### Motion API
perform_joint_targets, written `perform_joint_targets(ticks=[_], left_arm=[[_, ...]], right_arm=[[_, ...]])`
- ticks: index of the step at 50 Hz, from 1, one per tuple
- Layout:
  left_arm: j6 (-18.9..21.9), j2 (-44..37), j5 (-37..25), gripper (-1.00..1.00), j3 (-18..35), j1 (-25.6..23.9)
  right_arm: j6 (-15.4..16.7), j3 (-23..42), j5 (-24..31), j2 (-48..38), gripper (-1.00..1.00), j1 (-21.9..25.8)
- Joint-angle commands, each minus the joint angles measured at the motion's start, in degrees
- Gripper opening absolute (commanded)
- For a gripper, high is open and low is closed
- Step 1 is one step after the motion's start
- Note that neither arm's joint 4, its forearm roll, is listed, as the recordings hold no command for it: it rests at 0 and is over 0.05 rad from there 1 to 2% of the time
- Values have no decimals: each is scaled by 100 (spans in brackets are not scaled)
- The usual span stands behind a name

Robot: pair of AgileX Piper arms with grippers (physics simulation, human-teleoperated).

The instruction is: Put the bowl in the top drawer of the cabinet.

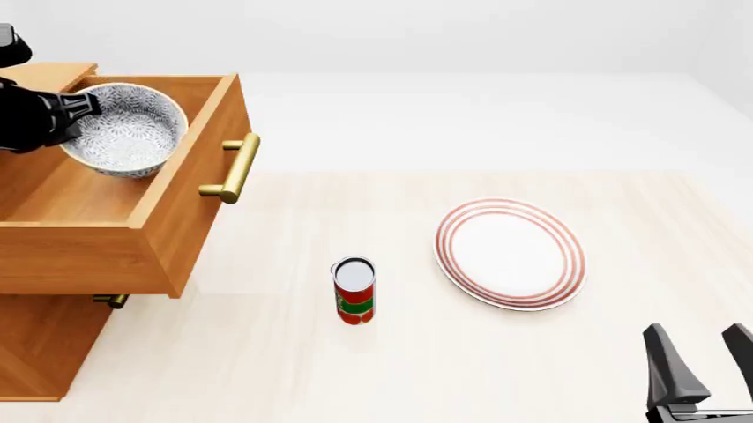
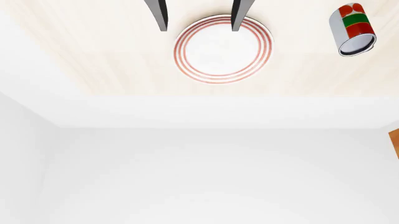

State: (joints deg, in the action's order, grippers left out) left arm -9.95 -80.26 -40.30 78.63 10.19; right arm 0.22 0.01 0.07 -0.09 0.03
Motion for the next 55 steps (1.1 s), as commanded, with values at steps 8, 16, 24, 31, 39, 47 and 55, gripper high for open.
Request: perform_joint_targets(ticks=[8, 16, 24, 31, 39, 47, 55], left_arm=[[33, 18, 34, -100, -23, 3], [57, 27, 57, -100, -59, 18], [95, 53, 56, -100, -67, 11], [188, 86, 76, 100, -34, -13], [259, 99, 66, 100, -10, -14], [304, 153, 3, 100, 69, 0], [312, 293, -83, 100, 132, -84]], right_arm=[[0, 0, 0, 0, 100, 0], [0, 0, 1, 0, 100, 1], [0, 0, 0, 0, 100, 1], [0, 0, -1, 0, 100, 0], [0, 0, 0, 0, 100, -1], [0, 0, 0, 0, 100, 0], [1, 0, 0, 0, 100, 0]])
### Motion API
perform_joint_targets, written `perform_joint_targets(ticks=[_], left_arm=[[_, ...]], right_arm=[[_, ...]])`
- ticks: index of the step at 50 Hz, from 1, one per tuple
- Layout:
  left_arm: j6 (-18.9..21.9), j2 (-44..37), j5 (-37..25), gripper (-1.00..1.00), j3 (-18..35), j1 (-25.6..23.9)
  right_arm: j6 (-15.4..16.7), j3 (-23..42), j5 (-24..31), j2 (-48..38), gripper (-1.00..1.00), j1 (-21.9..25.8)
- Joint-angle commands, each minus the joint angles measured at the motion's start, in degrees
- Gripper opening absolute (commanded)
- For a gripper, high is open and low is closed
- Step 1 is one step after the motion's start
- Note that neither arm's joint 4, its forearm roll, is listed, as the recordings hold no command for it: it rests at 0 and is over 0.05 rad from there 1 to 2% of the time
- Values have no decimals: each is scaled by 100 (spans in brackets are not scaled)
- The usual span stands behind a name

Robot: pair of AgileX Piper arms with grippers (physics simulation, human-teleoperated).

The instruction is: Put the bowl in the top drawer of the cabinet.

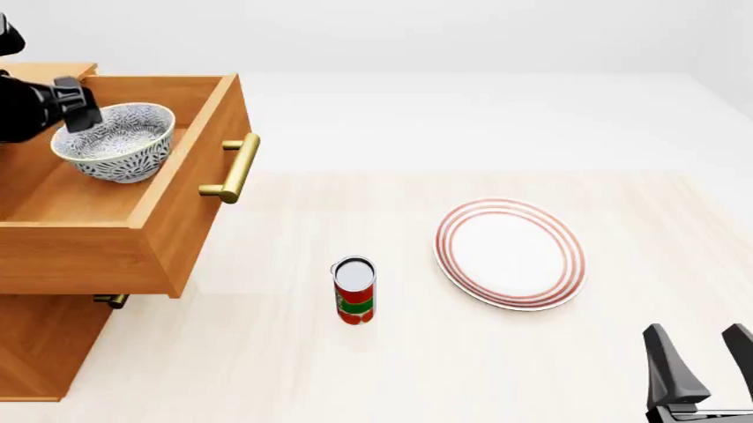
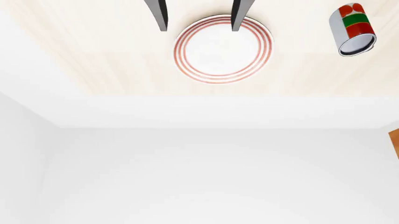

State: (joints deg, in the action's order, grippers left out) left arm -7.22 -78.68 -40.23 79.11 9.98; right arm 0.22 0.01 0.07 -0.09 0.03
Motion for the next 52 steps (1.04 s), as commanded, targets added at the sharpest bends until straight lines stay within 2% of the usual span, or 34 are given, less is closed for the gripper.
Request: perform_joint_targets(ticks=[1, 20, 30, 39, 48, 50, 52], left_arm=[[41, 145, -97, 100, 88, -66], [-103, 890, -435, 100, 209, -320], [-344, 1418, -473, 100, 41, -721], [-562, 1997, -466, 100, -291, -1000], [-889, 2709, -225, 100, -907, -1305], [-974, 2993, -112, 100, -1125, -1444], [-1224, 3232, 10, 100, -1257, -1555]], right_arm=[[-2, 0, 2, 0, 100, 0], [0, 0, 0, 0, 100, 0], [0, 0, -1, 0, 100, 0], [0, 0, -1, 0, 100, 0], [-1, 0, 0, 0, 100, -1], [0, 0, 0, 0, 100, 0], [0, 0, 0, 0, 100, 1]])
